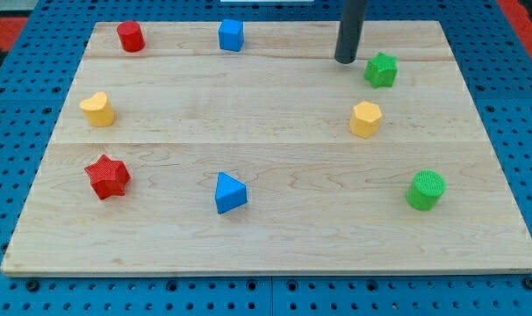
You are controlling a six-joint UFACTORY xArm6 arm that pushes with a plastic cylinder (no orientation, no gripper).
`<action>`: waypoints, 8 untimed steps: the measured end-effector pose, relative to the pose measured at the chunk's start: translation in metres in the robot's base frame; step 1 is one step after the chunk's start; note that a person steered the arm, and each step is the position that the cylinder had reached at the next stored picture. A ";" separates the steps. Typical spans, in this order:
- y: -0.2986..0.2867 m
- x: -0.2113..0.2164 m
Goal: Move the red circle into the green star
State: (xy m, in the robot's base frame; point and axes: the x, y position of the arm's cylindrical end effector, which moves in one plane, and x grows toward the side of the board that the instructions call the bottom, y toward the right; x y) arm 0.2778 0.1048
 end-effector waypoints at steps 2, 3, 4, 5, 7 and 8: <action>-0.151 0.075; -0.264 0.057; -0.334 0.011; -0.360 -0.017; -0.289 -0.084; -0.215 -0.053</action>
State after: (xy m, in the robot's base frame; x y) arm 0.2251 -0.1099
